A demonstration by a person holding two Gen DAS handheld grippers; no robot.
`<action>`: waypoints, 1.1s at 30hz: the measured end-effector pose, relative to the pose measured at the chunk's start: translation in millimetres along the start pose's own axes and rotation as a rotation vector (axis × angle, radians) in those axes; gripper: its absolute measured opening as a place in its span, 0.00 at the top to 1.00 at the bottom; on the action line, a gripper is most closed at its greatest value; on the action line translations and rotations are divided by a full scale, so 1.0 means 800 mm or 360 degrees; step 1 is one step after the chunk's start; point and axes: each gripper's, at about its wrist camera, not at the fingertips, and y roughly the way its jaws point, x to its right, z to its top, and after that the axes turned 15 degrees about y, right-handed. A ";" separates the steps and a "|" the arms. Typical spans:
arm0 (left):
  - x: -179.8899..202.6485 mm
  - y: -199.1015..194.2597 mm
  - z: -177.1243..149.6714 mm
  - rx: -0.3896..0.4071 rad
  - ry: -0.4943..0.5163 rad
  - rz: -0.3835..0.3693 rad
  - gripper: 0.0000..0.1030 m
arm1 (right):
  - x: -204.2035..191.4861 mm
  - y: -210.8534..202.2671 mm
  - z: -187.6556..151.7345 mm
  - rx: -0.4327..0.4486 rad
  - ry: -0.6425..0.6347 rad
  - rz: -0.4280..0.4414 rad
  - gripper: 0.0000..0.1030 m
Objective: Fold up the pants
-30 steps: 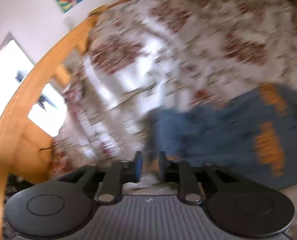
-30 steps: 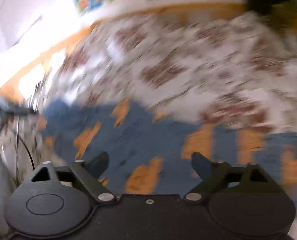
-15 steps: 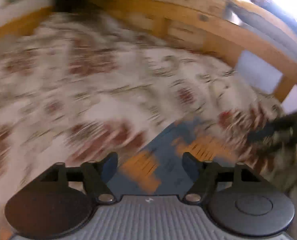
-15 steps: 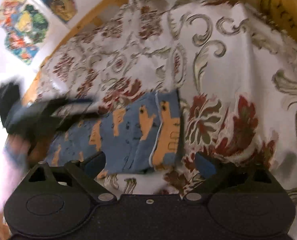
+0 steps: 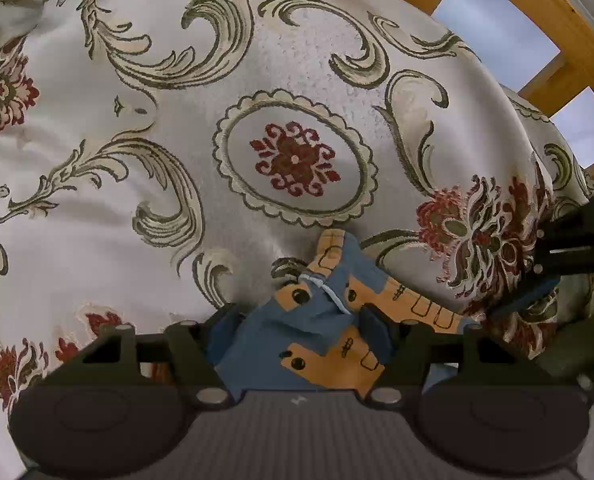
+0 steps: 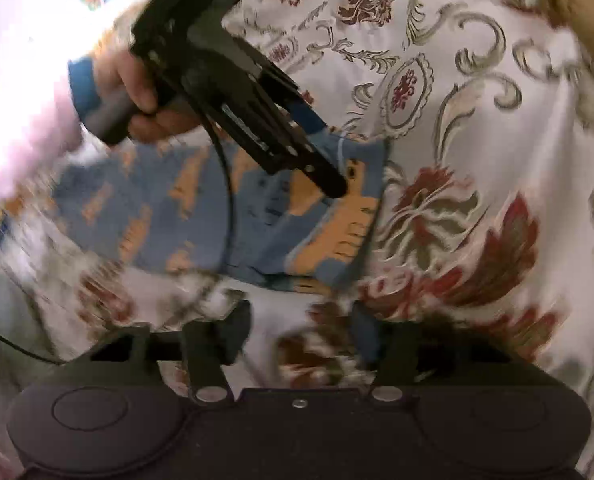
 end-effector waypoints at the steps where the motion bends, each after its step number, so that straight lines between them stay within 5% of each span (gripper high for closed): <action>1: 0.000 0.000 -0.001 0.0013 -0.0019 0.0000 0.28 | -0.004 0.002 0.001 0.0001 -0.0042 -0.0039 0.55; 5: -0.001 0.003 -0.006 0.0051 -0.0067 -0.0018 0.27 | -0.014 0.025 0.003 -0.0018 -0.0152 -0.0130 0.60; 8: 0.001 0.003 -0.009 0.0057 -0.0066 -0.0018 0.28 | -0.015 0.039 0.004 -0.0010 -0.0183 -0.0185 0.91; 15: -0.007 -0.009 -0.004 0.0139 -0.0143 -0.0004 0.32 | -0.029 0.013 -0.009 0.0216 -0.0314 -0.0328 0.95; 18: -0.001 -0.018 -0.011 0.0203 -0.0178 -0.0007 0.27 | -0.024 0.014 -0.012 0.0181 -0.0295 -0.0339 0.95; 21: 0.003 -0.023 -0.013 0.0214 -0.0169 0.0007 0.23 | -0.005 0.022 -0.010 0.0097 -0.0194 -0.0234 0.90; 23: 0.007 -0.022 -0.014 0.0191 -0.0140 0.0037 0.21 | 0.012 0.014 0.001 0.0050 -0.0050 -0.0090 0.74; 25: 0.009 -0.018 -0.014 0.0145 -0.0101 0.0075 0.20 | 0.025 0.008 0.010 0.0004 0.0085 0.0073 0.47; 27: 0.004 -0.018 -0.009 0.0121 -0.0122 0.0071 0.19 | 0.031 0.009 0.018 -0.0037 0.0208 0.0136 0.44; 33: -0.011 -0.011 -0.005 0.0123 -0.0172 0.0049 0.15 | 0.033 0.029 0.040 -0.0114 0.0506 0.0046 0.44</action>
